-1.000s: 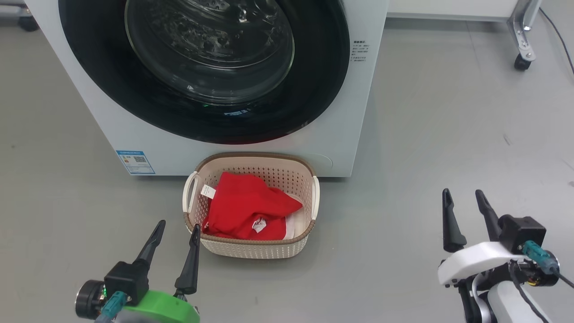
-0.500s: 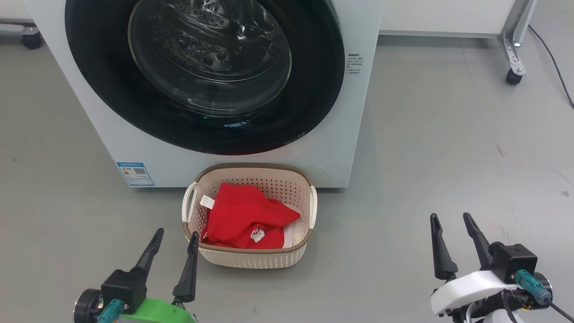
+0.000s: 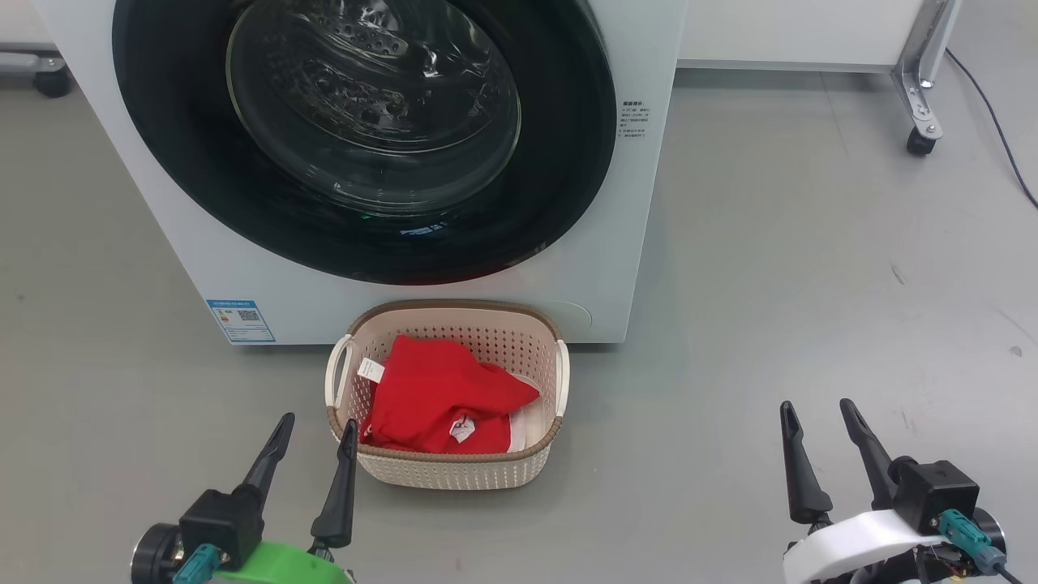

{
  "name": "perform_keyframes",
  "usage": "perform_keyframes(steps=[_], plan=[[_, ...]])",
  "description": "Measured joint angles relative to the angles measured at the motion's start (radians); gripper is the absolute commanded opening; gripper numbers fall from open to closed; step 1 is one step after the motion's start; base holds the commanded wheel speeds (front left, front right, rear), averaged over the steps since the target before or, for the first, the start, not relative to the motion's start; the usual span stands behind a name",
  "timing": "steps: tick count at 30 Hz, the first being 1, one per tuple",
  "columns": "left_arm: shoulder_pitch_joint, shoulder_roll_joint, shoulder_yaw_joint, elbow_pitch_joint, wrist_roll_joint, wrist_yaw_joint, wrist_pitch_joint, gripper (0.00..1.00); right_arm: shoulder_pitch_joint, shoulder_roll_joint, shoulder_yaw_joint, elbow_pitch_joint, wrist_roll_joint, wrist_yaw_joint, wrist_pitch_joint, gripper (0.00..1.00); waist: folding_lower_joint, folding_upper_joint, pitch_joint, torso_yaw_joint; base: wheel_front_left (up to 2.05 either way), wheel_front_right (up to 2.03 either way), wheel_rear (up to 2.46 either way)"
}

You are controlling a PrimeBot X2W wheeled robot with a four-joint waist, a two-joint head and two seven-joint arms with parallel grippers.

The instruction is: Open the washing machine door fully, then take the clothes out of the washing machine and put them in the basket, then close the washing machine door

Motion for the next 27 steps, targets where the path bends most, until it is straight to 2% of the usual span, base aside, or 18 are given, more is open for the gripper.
perform_keyframes(steps=[27], plan=[[0.007,-0.001,-0.003,-0.025,-0.003,0.001,0.000,1.00,0.029,-0.009,-0.009,-0.063,-0.006,-0.009,0.000,1.00,0.0000,0.0000,0.022,-0.001,0.00,0.00,0.00]])
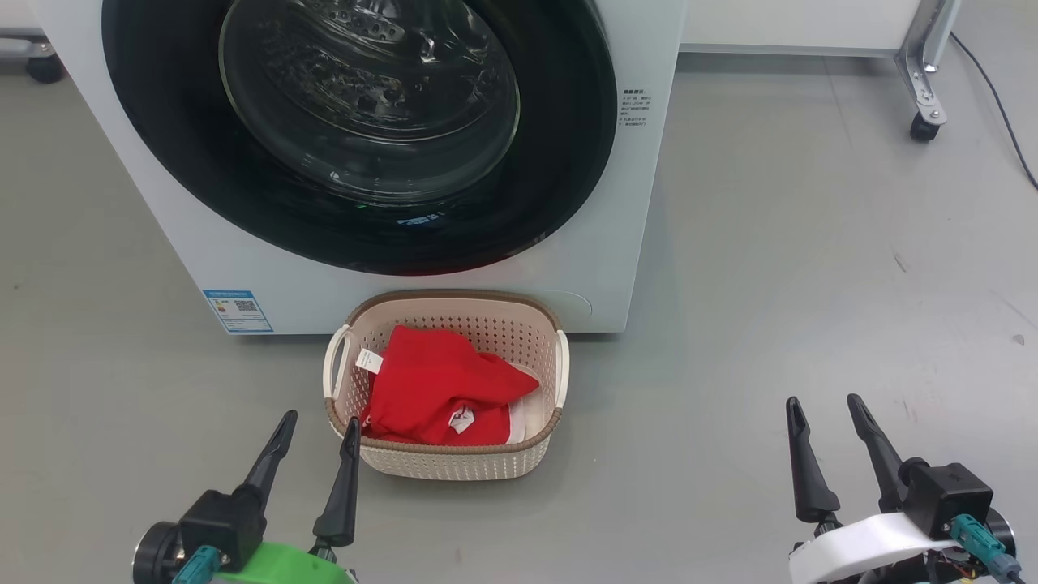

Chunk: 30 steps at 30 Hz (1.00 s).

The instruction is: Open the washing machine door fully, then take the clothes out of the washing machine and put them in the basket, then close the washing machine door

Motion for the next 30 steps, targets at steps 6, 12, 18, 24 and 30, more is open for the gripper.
perform_keyframes(steps=[6,12,18,24,30], plan=[[0.000,0.000,0.000,-0.001,0.000,0.000,0.007,1.00,0.001,0.000,0.000,-0.006,0.000,0.000,0.000,1.00,0.0000,0.0000,0.000,0.001,0.00,0.00,0.00],[0.000,0.000,-0.001,-0.001,0.000,0.000,0.007,1.00,0.002,-0.002,0.000,-0.009,0.000,-0.002,0.000,1.00,0.0000,0.0000,-0.001,0.002,0.00,0.00,0.00],[0.020,-0.015,-0.009,0.052,0.000,0.000,0.007,0.00,0.017,0.022,0.011,0.038,0.001,-0.006,0.000,0.00,0.0000,0.0000,-0.002,0.003,0.00,0.00,0.00],[0.029,-0.017,-0.004,0.055,-0.037,0.000,0.009,0.00,0.025,0.027,0.011,0.041,0.038,0.003,0.001,0.00,0.0000,0.0000,-0.002,-0.001,0.00,0.00,0.00],[0.029,-0.020,0.009,0.052,-0.124,-0.002,0.030,0.00,0.025,0.036,-0.005,0.039,0.122,0.012,0.013,0.00,0.0000,0.0000,-0.003,-0.008,0.00,0.00,0.00]])
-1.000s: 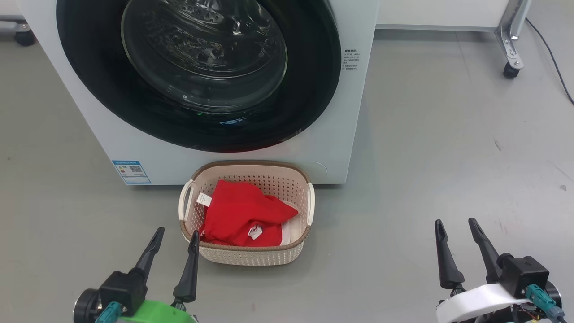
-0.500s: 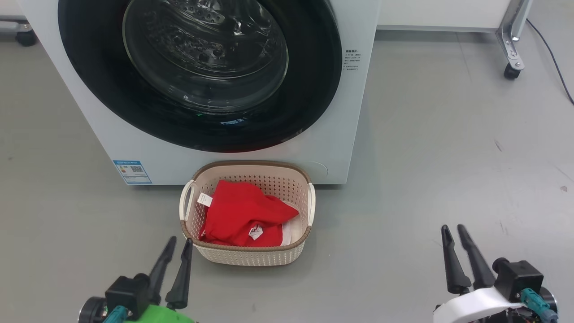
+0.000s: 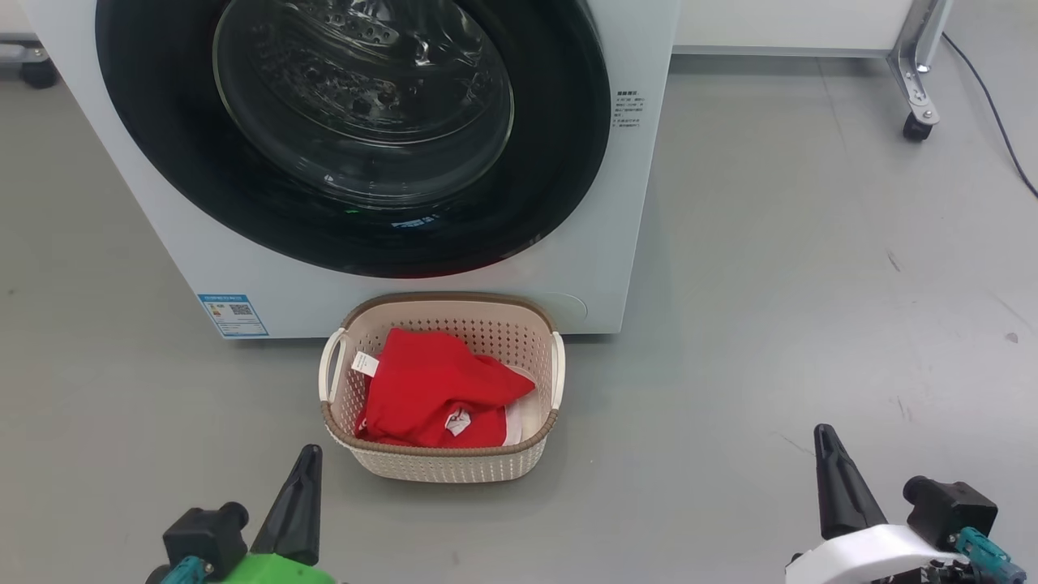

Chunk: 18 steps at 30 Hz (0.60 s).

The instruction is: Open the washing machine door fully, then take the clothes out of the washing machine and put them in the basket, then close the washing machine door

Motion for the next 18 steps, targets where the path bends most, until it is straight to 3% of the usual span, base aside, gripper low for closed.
perform_keyframes(steps=[18], plan=[[-0.002,-0.015,0.065,0.004,-0.222,-0.025,0.058,0.00,-0.009,0.012,-0.064,0.006,0.228,0.029,0.060,0.00,0.0000,0.0000,-0.003,-0.017,0.00,0.00,0.00]])
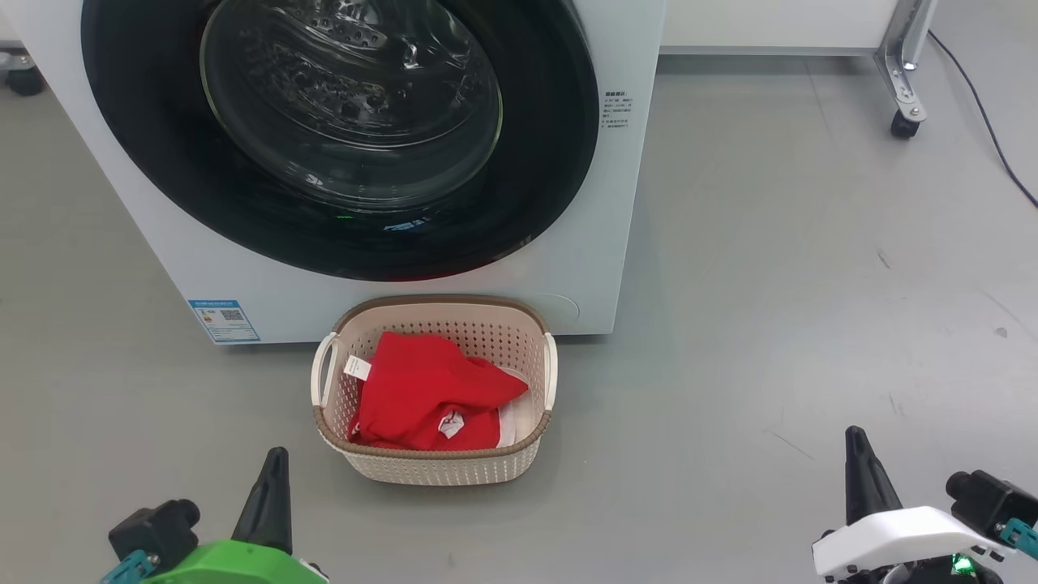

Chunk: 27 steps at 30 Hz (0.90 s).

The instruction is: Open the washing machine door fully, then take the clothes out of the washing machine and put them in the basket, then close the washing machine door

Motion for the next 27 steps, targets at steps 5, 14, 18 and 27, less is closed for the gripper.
perform_keyframes(steps=[5,14,18,27], plan=[[-0.002,0.000,0.023,0.005,-0.076,-0.009,0.024,0.00,-0.019,0.000,-0.018,0.008,0.075,0.012,0.017,0.00,0.0000,0.0000,-0.001,-0.006,0.00,0.00,0.00],[-0.005,-0.001,0.055,0.016,-0.183,-0.018,0.052,0.00,-0.037,0.002,-0.048,0.024,0.185,0.030,0.050,0.00,0.0000,0.0000,-0.003,-0.014,0.00,0.00,0.00],[-0.012,-0.001,0.065,0.020,-0.235,-0.020,0.066,0.00,-0.043,0.004,-0.060,0.030,0.236,0.036,0.061,0.00,0.0000,0.0000,-0.003,-0.018,0.00,0.00,0.00],[-0.026,-0.002,0.096,0.026,-0.348,-0.035,0.095,0.00,-0.065,0.008,-0.088,0.047,0.346,0.055,0.087,0.00,0.0000,0.0000,-0.005,-0.026,0.00,0.00,0.00]])
